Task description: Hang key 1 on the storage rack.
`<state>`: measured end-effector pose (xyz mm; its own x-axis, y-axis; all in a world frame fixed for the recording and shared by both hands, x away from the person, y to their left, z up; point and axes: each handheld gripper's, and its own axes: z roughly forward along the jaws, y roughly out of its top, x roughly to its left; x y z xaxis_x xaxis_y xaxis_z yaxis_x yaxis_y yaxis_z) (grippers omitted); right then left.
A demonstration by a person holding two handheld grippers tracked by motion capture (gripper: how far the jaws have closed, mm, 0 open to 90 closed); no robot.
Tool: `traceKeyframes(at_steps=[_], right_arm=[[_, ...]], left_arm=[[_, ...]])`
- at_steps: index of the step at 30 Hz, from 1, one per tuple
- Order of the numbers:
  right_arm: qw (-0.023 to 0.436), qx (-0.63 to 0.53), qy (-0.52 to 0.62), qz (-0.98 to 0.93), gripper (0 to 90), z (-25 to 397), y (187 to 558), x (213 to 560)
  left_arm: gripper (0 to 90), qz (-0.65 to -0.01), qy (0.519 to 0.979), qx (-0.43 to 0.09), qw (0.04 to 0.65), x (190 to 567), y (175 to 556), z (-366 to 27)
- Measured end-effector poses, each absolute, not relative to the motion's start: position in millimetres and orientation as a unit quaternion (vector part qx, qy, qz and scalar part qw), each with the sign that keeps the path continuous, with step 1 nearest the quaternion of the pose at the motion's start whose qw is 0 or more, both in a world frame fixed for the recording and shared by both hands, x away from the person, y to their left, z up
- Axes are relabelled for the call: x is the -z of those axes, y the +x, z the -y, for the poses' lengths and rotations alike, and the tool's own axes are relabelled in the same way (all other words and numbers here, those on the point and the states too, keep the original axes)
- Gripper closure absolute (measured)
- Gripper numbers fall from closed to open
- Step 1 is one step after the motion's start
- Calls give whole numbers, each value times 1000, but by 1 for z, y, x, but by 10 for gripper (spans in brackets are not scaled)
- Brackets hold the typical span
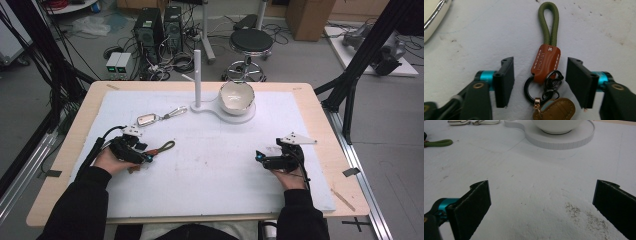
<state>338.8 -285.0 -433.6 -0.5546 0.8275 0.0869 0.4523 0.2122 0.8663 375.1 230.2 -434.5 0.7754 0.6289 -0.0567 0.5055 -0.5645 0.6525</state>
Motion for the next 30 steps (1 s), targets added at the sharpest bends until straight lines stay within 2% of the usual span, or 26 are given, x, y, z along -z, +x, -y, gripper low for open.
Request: traceKeyframes(at_steps=[4, 7, 12, 23, 30], right_arm=[[204, -458, 429, -751, 8, 285, 339, 434], [204, -459, 431, -750, 8, 286, 339, 433], [205, -461, 428, -750, 8, 286, 338, 433], [205, -458, 423, -754, 7, 283, 336, 433], [206, -466, 423, -750, 7, 284, 335, 431]], left_arm=[[525, -318, 879, -99, 341, 433, 374, -230], [640, -314, 880, -105, 340, 433, 372, -227], [702, -304, 885, -134, 327, 432, 368, -218], [735, -298, 888, -142, 321, 429, 366, -216], [741, -301, 877, -173, 332, 417, 364, -217]])
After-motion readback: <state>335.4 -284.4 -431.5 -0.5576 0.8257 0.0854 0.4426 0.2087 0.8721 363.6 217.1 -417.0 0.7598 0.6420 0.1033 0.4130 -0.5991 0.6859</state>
